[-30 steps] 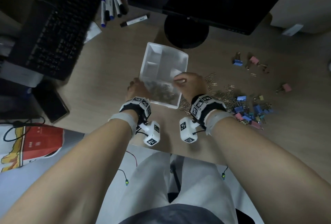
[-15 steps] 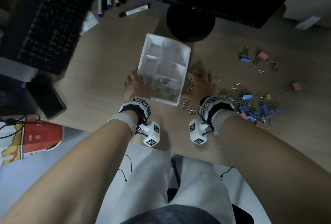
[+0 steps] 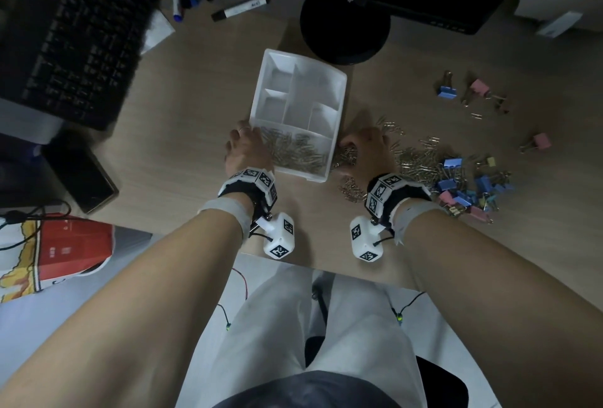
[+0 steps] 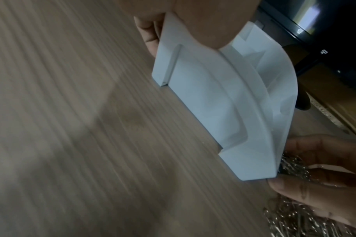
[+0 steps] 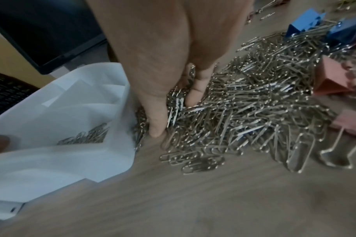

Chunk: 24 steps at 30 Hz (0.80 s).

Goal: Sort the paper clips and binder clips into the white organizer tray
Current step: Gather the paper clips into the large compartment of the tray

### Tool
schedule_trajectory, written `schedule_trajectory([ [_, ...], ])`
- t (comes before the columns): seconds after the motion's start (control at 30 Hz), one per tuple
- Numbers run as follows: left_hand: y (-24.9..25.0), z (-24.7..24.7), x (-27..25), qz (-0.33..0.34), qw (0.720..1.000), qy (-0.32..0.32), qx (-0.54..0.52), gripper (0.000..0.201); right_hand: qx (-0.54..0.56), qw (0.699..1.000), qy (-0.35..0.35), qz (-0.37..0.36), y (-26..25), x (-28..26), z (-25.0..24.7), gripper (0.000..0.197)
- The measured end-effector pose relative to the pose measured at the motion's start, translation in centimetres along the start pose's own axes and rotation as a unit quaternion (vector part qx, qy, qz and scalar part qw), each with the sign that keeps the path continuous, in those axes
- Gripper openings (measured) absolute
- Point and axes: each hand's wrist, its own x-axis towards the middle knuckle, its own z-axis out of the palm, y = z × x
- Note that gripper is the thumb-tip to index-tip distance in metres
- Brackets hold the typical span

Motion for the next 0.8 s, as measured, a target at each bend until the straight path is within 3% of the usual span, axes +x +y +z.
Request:
schedule_trajectory([
  [0.13, 0.0, 0.1, -0.2, -0.003, 1.0, 0.002, 0.003, 0.049, 0.043, 0.999, 0.028, 0.01, 0.8, 0.4, 0.3, 0.032],
  [0.4, 0.2, -0.2, -0.3, 0.001, 1.0, -0.004, -0.016, 0.044, 0.122, 0.989, 0.053, 0.059, 1.2, 0.7, -0.2, 0.022],
  [0.6, 0.7, -0.8, -0.2, -0.017, 0.999, -0.037, -0.01, 0.046, 0.184, 0.982, 0.034, -0.003, -1.2, 1.0, -1.9, 0.02],
  [0.8, 0.7, -0.9, 0.0, -0.024, 0.998, -0.055, -0.012, 0.047, 0.157, 0.984, 0.008, -0.084, -4.8, 1.5, -2.2, 0.02],
])
